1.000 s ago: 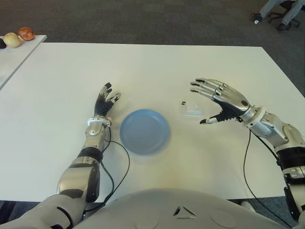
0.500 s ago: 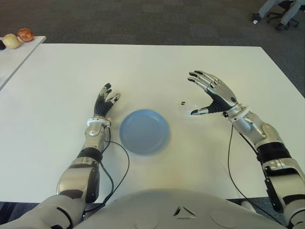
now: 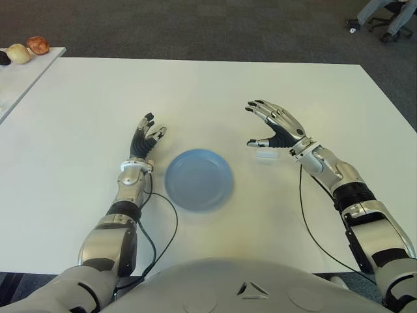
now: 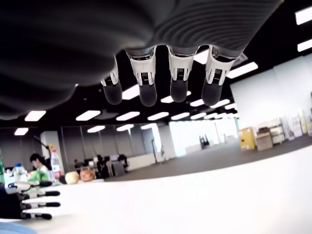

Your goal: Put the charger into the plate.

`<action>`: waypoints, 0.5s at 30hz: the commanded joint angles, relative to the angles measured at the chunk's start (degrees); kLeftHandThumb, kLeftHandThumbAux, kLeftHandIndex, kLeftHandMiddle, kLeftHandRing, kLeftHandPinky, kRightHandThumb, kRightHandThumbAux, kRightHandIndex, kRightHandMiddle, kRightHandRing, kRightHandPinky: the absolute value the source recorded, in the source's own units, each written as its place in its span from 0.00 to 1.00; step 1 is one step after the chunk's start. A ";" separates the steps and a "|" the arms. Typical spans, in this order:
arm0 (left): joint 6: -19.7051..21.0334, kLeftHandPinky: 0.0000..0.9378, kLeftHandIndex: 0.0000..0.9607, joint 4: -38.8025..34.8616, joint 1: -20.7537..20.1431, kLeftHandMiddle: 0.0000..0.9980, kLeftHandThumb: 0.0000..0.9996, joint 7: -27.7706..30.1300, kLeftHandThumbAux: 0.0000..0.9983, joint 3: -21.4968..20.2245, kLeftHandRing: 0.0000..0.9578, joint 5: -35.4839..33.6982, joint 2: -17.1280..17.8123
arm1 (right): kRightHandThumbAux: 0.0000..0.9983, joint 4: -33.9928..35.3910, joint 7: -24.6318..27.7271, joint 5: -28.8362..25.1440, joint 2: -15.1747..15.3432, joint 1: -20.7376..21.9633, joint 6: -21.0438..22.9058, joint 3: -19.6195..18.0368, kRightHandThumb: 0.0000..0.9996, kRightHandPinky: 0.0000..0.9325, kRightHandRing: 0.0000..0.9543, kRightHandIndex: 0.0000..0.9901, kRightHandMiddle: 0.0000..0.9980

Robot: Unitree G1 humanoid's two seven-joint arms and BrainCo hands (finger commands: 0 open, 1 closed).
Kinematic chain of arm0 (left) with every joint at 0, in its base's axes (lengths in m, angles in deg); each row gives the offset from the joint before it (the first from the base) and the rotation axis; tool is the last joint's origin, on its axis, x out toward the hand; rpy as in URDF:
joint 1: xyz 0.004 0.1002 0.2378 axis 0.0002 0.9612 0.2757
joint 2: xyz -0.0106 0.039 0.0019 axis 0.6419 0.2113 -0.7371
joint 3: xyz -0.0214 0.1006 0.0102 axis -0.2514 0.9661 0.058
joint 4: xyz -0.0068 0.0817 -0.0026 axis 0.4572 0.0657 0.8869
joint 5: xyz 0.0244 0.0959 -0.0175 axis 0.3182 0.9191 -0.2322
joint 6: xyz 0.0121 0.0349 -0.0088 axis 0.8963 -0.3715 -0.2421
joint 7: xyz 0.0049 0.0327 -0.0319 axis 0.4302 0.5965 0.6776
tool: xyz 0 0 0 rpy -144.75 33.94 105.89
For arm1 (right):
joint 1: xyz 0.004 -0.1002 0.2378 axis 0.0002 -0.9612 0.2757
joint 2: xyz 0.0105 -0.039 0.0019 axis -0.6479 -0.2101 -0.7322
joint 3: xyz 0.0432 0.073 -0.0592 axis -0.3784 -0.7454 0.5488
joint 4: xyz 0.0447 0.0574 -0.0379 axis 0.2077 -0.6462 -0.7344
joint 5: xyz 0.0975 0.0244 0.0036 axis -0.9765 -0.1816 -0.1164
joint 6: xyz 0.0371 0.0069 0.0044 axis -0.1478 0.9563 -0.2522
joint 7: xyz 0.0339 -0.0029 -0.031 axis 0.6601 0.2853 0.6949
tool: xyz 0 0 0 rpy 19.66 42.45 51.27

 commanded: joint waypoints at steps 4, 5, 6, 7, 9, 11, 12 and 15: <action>5.77 0.03 0.00 4.70 4.52 0.00 0.00 -1.47 0.67 0.87 0.00 1.39 -1.05 | 0.12 -5.20 2.59 -1.52 -1.53 2.84 -0.26 2.49 0.29 0.00 0.00 0.00 0.00; 5.69 0.03 0.00 4.71 4.55 0.00 0.00 -1.58 0.67 0.87 0.00 1.48 -1.02 | 0.12 -6.08 2.37 -1.29 -1.70 3.26 -0.31 2.88 0.29 0.00 0.00 0.00 0.00; 5.63 0.03 0.00 4.71 4.57 0.00 0.00 -1.65 0.68 0.86 0.00 1.56 -1.00 | 0.12 -6.74 2.16 -1.15 -1.80 3.59 -0.37 3.19 0.29 0.00 0.00 0.00 0.00; 5.56 0.02 0.00 4.66 4.62 0.00 0.00 -1.75 0.68 0.87 0.00 1.65 -1.01 | 0.12 -7.50 1.89 -0.92 -1.89 3.95 -0.39 3.57 0.29 0.00 0.00 0.00 0.00; 5.56 0.02 0.00 4.58 4.67 0.00 0.00 -1.80 0.68 0.86 0.00 1.71 -1.04 | 0.12 -8.61 1.42 -0.65 -1.95 4.52 -0.44 4.21 0.29 0.00 0.00 0.00 0.00; 5.65 0.02 0.00 4.53 4.68 0.00 0.00 -1.66 0.69 0.82 0.00 1.64 -1.06 | 0.12 -9.70 0.99 -0.40 -2.01 5.05 -0.43 4.82 0.29 0.00 0.00 0.00 0.00; 5.68 0.03 0.00 4.50 4.69 0.00 0.00 -1.58 0.69 0.80 0.00 1.60 -1.06 | 0.12 -10.25 0.76 -0.29 -2.05 5.31 -0.41 5.12 0.29 0.00 0.00 0.00 0.00; 5.73 0.03 0.00 4.28 4.83 0.00 0.00 -1.12 0.69 0.71 0.00 1.39 -1.04 | 0.12 -12.20 0.45 -0.06 -2.16 6.07 -0.11 6.09 0.29 0.00 0.00 0.00 0.00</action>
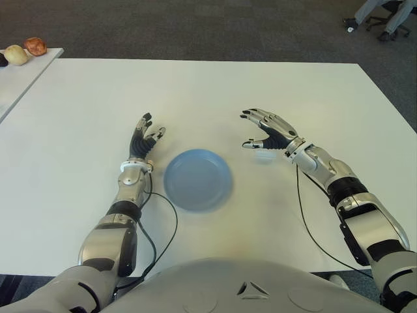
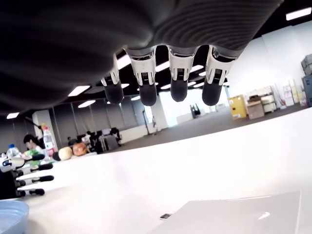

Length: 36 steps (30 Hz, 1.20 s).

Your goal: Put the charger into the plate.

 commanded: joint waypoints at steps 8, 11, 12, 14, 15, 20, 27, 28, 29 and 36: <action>5.78 0.03 0.00 4.15 4.99 0.00 0.00 0.49 0.69 0.69 0.00 0.63 -0.92 | 0.12 -7.11 -0.60 0.70 -0.34 2.65 0.01 3.52 0.28 0.00 0.00 0.00 0.00; 5.93 0.02 0.00 4.10 4.99 0.00 0.00 0.34 0.69 0.88 0.00 0.86 -0.86 | 0.12 -9.04 0.23 0.57 0.10 3.19 -0.24 4.23 0.27 0.00 0.00 0.00 0.00; 5.97 0.02 0.00 4.08 5.00 0.00 0.00 0.40 0.69 0.88 0.00 0.85 -0.81 | 0.12 -9.32 0.35 0.54 0.18 3.30 -0.32 4.38 0.27 0.00 0.00 0.00 0.00; 6.07 0.02 0.00 4.05 5.01 0.00 0.00 0.50 0.68 0.88 0.00 0.83 -0.75 | 0.12 -9.80 0.78 0.45 0.67 3.49 -0.71 4.67 0.27 0.00 0.00 0.00 0.00; 6.12 0.02 0.00 4.04 5.00 0.00 0.00 0.54 0.69 0.88 0.00 0.81 -0.73 | 0.12 -10.00 1.04 0.39 0.99 3.57 -0.95 4.81 0.26 0.00 0.00 0.00 0.00; 6.29 0.03 0.00 4.17 4.87 0.00 0.00 0.80 0.69 0.77 0.00 0.64 -0.65 | 0.11 -8.93 3.55 -0.76 3.80 3.37 -2.83 4.59 0.26 0.00 0.00 0.00 0.00; 6.14 0.03 0.00 4.37 4.77 0.00 0.00 0.82 0.70 0.81 0.00 0.73 -0.45 | 0.11 -6.52 6.41 -1.98 5.86 2.84 -3.03 4.16 0.26 0.00 0.00 0.00 0.00; 6.15 0.03 0.00 4.39 4.77 0.00 0.00 0.81 0.70 0.80 0.00 0.72 -0.45 | 0.11 -6.26 6.51 -1.93 6.01 2.78 -2.80 4.24 0.26 0.00 0.00 0.00 0.00; 6.16 0.03 0.00 4.45 4.75 0.00 0.00 0.76 0.70 0.81 0.00 0.74 -0.45 | 0.11 -5.90 6.57 -1.79 6.28 2.67 -2.55 4.31 0.26 0.00 0.00 0.00 0.00; 5.96 0.03 0.00 4.89 4.65 0.00 0.00 0.20 0.71 1.11 0.00 1.28 -0.17 | 0.12 -4.06 8.16 -2.29 9.06 1.46 -2.50 3.78 0.25 0.00 0.00 0.00 0.00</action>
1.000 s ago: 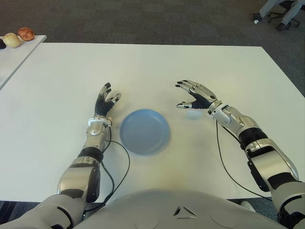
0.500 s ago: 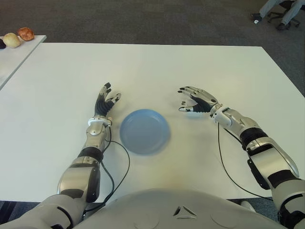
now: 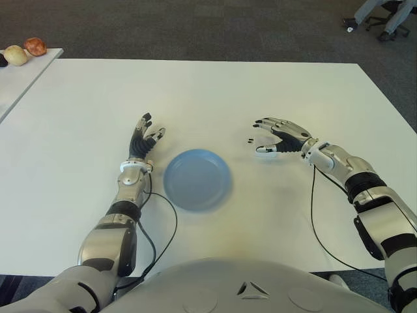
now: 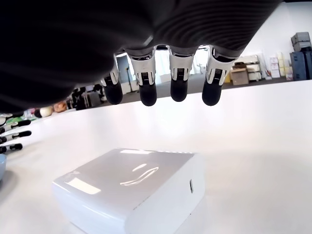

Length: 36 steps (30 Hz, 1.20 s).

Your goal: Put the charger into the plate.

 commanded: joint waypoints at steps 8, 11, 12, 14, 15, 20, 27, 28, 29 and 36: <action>6.07 0.03 0.00 5.02 4.54 0.00 0.00 -0.03 0.70 0.94 0.00 1.46 -0.49 | 0.11 4.25 4.16 -1.97 4.72 -3.10 0.96 -1.81 0.25 0.00 0.00 0.00 0.00; 6.05 0.03 0.00 5.13 4.48 0.00 0.00 -0.09 0.70 0.93 0.00 1.52 -0.44 | 0.11 5.76 5.55 -2.92 5.97 -4.06 0.95 -2.77 0.25 0.00 0.00 0.00 0.00; 6.01 0.03 0.00 5.15 4.47 0.00 0.00 -0.11 0.70 0.94 0.00 1.54 -0.43 | 0.11 6.12 5.88 -3.13 6.19 -4.30 1.00 -2.98 0.25 0.00 0.00 0.00 0.00; 5.97 0.03 0.00 5.24 4.41 0.00 0.00 0.11 0.71 0.85 0.00 1.42 -0.37 | 0.11 6.79 6.38 -3.43 6.51 -4.75 1.34 -3.32 0.24 0.00 0.00 0.00 0.00; 5.97 0.03 0.00 5.26 4.40 0.00 0.00 0.20 0.71 0.81 0.00 1.36 -0.35 | 0.12 7.06 6.49 -3.53 6.60 -4.96 1.52 -3.50 0.24 0.00 0.00 0.00 0.00; 5.88 0.04 0.00 5.31 4.41 0.00 0.00 0.22 0.71 0.73 0.00 1.33 -0.36 | 0.13 7.96 6.97 -3.89 6.83 -5.79 2.01 -4.24 0.24 0.00 0.00 0.00 0.00; 5.52 0.03 0.00 5.10 4.66 0.00 0.00 -0.03 0.70 0.87 0.00 1.59 -0.22 | 0.14 8.43 6.48 -3.57 6.89 -6.75 2.57 -4.74 0.24 0.00 0.00 0.00 0.00; 5.52 0.03 0.00 5.08 4.68 0.00 0.00 -0.04 0.70 0.90 0.00 1.62 -0.20 | 0.14 8.50 6.42 -3.53 6.87 -6.83 2.63 -4.76 0.24 0.00 0.00 0.00 0.00; 5.56 0.03 0.00 5.07 4.69 0.00 0.00 -0.09 0.69 0.94 0.00 1.68 -0.18 | 0.14 8.52 6.28 -3.46 6.83 -6.92 2.69 -4.75 0.24 0.00 0.00 0.00 0.00; 5.49 0.03 0.00 4.97 4.87 0.00 0.00 -0.01 0.68 0.96 0.00 1.83 -0.09 | 0.14 8.82 6.43 -3.48 6.62 -7.37 2.91 -4.78 0.24 0.00 0.00 0.00 0.00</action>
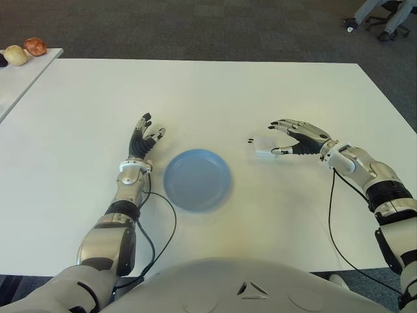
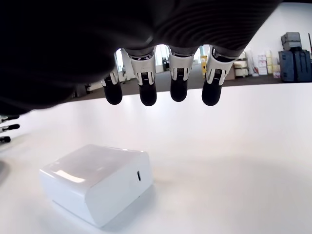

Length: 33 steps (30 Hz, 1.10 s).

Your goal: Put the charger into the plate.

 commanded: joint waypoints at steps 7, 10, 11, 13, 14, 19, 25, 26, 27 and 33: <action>5.59 0.02 0.00 4.54 5.18 0.00 0.00 0.22 0.66 0.88 0.00 1.02 -0.54 | 0.14 0.10 0.71 -0.10 -0.36 -0.68 0.89 -0.18 0.24 0.00 0.00 0.00 0.00; 5.33 0.02 0.00 4.57 5.24 0.00 0.00 0.28 0.66 0.91 0.00 1.06 -0.56 | 0.14 -0.14 0.71 0.04 -0.54 -0.56 1.12 -0.03 0.24 0.00 0.00 0.00 0.00; 5.27 0.02 0.00 4.58 5.24 0.00 0.00 0.27 0.65 0.93 0.00 1.09 -0.56 | 0.14 -0.26 0.69 0.08 -0.61 -0.50 1.19 0.04 0.24 0.00 0.00 0.00 0.00; 5.24 0.02 0.00 4.59 5.24 0.00 0.00 0.28 0.65 0.96 0.00 1.11 -0.56 | 0.13 -0.43 0.64 0.14 -0.72 -0.43 1.27 0.14 0.24 0.00 0.00 0.00 0.00; 5.27 0.02 0.00 4.57 5.24 0.00 0.00 0.30 0.65 0.96 0.00 1.10 -0.57 | 0.13 -0.50 0.60 0.18 -0.76 -0.40 1.28 0.19 0.24 0.00 0.00 0.00 0.00; 5.44 0.01 0.00 4.33 5.33 0.00 0.00 0.12 0.65 1.03 0.00 1.14 -0.70 | 0.13 -0.86 0.32 0.38 -0.83 -0.27 1.20 0.35 0.25 0.00 0.00 0.00 0.00; 5.71 0.01 0.00 4.14 5.39 0.00 0.00 -0.04 0.64 1.18 0.00 1.24 -0.83 | 0.13 -1.79 -0.28 0.99 -1.25 0.30 1.08 0.83 0.26 0.00 0.00 0.00 0.00; 5.69 0.01 0.00 4.11 5.41 0.00 0.00 -0.10 0.64 1.23 0.00 1.29 -0.83 | 0.13 -1.93 -0.39 1.15 -1.36 0.44 1.10 0.94 0.26 0.00 0.00 0.00 0.00; 5.67 0.01 0.00 4.09 5.42 0.00 0.00 -0.14 0.64 1.26 0.00 1.33 -0.83 | 0.13 -2.03 -0.48 1.26 -1.44 0.54 1.11 1.01 0.26 0.00 0.00 0.00 0.00; 5.57 0.01 0.00 3.93 5.50 0.00 0.00 -0.03 0.64 1.22 0.00 1.15 -1.05 | 0.13 -3.16 -1.53 2.27 -2.20 1.41 1.27 1.54 0.27 0.00 0.00 0.00 0.00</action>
